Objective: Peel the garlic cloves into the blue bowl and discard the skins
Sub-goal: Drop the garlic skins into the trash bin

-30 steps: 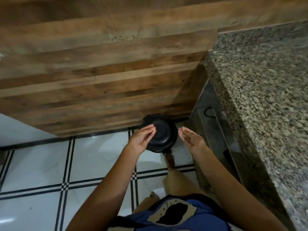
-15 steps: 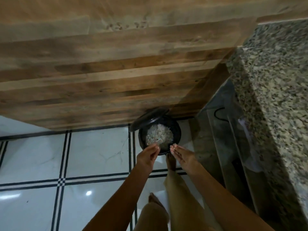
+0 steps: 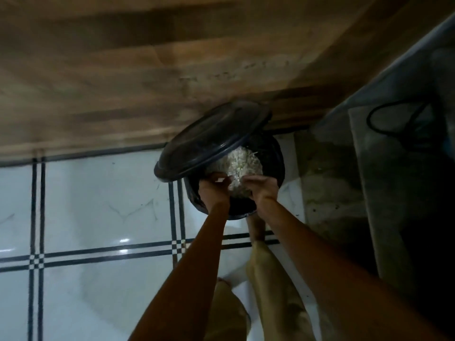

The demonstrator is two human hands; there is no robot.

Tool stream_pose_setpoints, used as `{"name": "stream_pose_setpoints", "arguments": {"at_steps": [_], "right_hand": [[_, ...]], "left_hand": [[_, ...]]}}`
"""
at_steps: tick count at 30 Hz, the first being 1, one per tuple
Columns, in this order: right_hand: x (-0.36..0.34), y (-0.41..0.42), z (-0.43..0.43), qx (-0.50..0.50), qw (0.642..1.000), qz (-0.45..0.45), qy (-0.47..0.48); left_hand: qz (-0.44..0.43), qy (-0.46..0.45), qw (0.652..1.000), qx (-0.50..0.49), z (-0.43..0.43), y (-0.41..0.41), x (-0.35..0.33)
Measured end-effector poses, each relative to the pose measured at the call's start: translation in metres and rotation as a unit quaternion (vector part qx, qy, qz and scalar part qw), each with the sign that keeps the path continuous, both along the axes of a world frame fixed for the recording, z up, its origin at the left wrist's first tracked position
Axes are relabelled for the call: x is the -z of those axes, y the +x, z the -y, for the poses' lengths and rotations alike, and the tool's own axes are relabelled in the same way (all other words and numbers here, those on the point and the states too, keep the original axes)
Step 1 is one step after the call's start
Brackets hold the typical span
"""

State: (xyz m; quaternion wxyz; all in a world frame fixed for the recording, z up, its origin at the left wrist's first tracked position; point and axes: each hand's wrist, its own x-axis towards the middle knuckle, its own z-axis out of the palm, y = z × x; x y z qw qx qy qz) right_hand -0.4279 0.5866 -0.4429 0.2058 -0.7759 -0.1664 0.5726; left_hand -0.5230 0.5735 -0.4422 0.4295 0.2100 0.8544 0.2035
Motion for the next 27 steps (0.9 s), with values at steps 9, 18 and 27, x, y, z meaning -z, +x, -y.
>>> {"name": "stream_pose_setpoints", "arguments": {"at_steps": [9, 18, 27], "right_hand": [[0.011, 0.01, -0.001, -0.144, 0.984, 0.098, 0.046], [-0.057, 0.021, 0.018, -0.021, 0.993, -0.056, 0.098], [-0.277, 0.052, 0.099, 0.044, 0.972, 0.02, 0.232]], "left_hand": [[0.099, 0.007, 0.966, 0.239, 0.009, -0.001, 0.012], [0.046, 0.07, 0.98, 0.182, 0.037, 0.003, -0.046], [0.085, 0.199, 0.925, 0.312, 0.09, 0.017, -0.261]]}}
